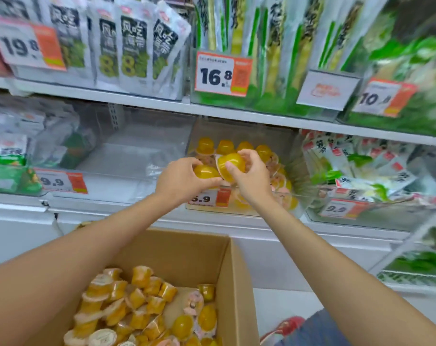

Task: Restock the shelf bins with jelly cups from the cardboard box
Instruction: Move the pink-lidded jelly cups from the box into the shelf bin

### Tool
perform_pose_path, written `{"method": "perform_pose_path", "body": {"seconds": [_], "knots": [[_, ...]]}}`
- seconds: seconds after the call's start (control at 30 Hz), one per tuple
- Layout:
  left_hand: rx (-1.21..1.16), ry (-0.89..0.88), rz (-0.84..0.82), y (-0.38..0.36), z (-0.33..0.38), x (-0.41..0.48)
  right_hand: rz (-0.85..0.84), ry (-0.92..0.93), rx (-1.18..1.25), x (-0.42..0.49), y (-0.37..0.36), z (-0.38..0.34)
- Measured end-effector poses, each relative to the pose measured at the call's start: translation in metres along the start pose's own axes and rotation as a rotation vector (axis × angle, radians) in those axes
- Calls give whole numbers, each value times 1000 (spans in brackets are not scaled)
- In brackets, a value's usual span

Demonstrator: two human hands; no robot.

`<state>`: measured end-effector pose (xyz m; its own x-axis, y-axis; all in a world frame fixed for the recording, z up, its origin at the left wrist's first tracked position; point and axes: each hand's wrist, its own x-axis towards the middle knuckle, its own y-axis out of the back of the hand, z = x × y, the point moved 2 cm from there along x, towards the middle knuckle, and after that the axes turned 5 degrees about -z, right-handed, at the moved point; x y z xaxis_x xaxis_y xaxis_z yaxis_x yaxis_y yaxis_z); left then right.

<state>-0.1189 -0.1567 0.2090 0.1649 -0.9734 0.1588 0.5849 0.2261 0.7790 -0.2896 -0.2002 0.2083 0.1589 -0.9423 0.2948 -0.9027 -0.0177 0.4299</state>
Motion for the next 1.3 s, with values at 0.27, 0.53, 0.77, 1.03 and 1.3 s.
{"method": "perform_pose_path", "body": {"seconds": [0.27,0.53,0.77,1.03,1.3], "knots": [[-129,11,-121,-24,35,69,-1,-85,-210,88,18,43],[-79,144,-37,-67,5,128,-190,-79,-363,128,-10,79],[88,10,7,-79,-20,143,-83,-146,-252,134,-12,101],[161,-40,-193,-82,-23,137,-243,-155,-205,133,-26,104],[26,23,-186,-72,-14,126,-346,-20,-316,114,-22,88]]}}
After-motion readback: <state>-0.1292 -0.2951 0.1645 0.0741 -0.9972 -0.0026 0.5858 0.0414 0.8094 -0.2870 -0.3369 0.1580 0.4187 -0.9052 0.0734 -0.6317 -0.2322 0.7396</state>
